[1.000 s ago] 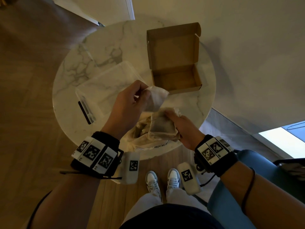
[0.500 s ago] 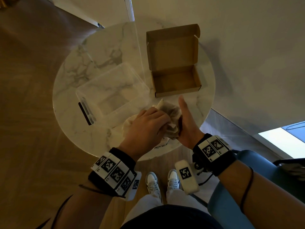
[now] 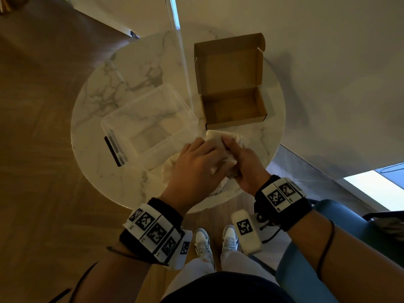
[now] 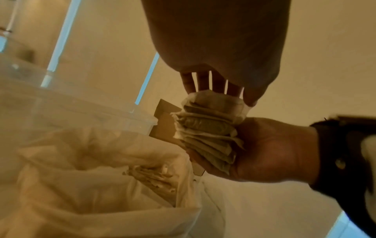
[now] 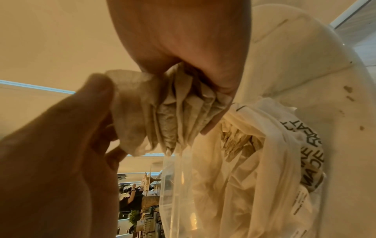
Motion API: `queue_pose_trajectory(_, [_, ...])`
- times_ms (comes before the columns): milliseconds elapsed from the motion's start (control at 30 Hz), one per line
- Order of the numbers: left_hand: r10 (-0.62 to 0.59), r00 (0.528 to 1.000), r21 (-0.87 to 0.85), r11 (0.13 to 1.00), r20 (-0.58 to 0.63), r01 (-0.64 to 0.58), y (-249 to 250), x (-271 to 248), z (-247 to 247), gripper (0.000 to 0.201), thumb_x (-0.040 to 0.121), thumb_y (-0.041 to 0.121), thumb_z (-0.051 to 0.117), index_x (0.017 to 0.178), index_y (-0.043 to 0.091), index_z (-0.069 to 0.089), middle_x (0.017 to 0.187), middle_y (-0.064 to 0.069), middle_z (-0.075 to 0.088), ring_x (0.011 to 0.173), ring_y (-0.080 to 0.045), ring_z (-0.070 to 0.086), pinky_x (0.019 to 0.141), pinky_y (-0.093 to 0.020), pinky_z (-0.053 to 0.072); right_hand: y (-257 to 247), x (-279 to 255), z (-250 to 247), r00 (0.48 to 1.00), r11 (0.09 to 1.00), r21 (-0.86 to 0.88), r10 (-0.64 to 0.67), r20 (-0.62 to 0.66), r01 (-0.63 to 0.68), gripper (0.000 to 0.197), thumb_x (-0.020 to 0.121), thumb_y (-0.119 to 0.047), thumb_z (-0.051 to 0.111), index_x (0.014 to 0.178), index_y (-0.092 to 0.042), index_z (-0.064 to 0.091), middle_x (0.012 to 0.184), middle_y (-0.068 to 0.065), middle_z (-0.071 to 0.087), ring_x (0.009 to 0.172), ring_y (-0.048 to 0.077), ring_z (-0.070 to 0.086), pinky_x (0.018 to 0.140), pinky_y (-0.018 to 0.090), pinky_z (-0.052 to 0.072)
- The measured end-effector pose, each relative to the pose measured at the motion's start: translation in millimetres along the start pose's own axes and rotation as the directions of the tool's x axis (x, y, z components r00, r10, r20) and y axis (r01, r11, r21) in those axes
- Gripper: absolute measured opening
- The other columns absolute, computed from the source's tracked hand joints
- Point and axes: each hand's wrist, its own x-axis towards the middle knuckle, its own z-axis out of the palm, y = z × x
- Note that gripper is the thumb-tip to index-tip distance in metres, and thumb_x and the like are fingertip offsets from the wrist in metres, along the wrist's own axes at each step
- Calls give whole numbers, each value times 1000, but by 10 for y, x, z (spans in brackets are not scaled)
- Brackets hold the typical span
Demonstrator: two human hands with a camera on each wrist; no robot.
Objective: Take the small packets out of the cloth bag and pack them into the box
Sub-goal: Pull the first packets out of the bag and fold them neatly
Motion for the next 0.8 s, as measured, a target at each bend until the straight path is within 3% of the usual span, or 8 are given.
queue_pose_trajectory(133, [-224,967,-156,966,-120,204,-88,40,-23,18,91,24,56,89,12,68,92,-1,62,83,-18,50,74,-27,41,-28,-11,15,1000,1000,20,-12,26,12,34,98,-31,49,99,1,61,57,1,66,47,8,62,42,19,47])
queue_pose_trajectory(200, [-209,974,-155,969,-83,194,-90,65,7,14,90,19,59,89,11,69,93,-1,63,84,-18,49,75,-20,38,-58,-40,80,999,999,5,-38,24,38,42,93,-41,54,102,-1,64,77,18,71,66,23,67,61,33,54])
queue_pose_trajectory(267, [-166,985,-136,978,-51,158,-80,84,22,15,89,18,57,88,10,70,94,-3,64,85,-17,48,76,-15,32,-71,-78,135,997,998,19,-55,48,54,52,83,-52,62,111,-8,67,113,37,59,96,41,57,85,56,41])
queue_pose_trajectory(400, [-203,972,-162,970,-118,183,-33,94,-21,12,89,18,59,90,11,69,95,-1,62,87,-14,50,77,-18,37,-125,-125,139,998,998,43,-55,20,54,48,84,-42,64,115,-5,64,114,31,62,100,42,60,86,52,46])
queue_pose_trajectory(467, [-400,903,-264,898,-157,352,-70,113,-22,16,90,26,61,100,14,66,102,2,58,92,-14,54,76,-24,45,-134,-115,99,997,995,77,-59,42,56,41,88,-31,63,117,-2,62,114,25,65,102,38,65,82,49,54])
queue_pose_trajectory(533, [-610,792,-403,723,10,561,-93,167,-23,31,90,42,60,113,21,60,107,7,56,95,-13,59,78,-32,54,-149,-117,93,997,995,85,-65,47,60,37,88,-25,61,117,-2,63,116,23,66,106,34,66,85,51,55])
queue_pose_trajectory(600, [-648,736,-476,594,194,648,-69,193,-8,26,94,43,55,113,26,57,100,11,60,92,-13,63,79,-43,58,-158,-101,108,996,996,45,-82,22,81,34,90,-25,60,117,-5,64,115,21,67,108,34,65,89,52,53])
queue_pose_trajectory(800, [-514,840,-319,778,172,541,-17,207,89,30,99,38,47,118,20,61,98,-4,63,86,-18,60,73,-31,49,-158,-63,175,997,997,-27,-73,17,74,72,58,-58,77,113,-12,67,114,24,66,108,38,64,93,61,48])
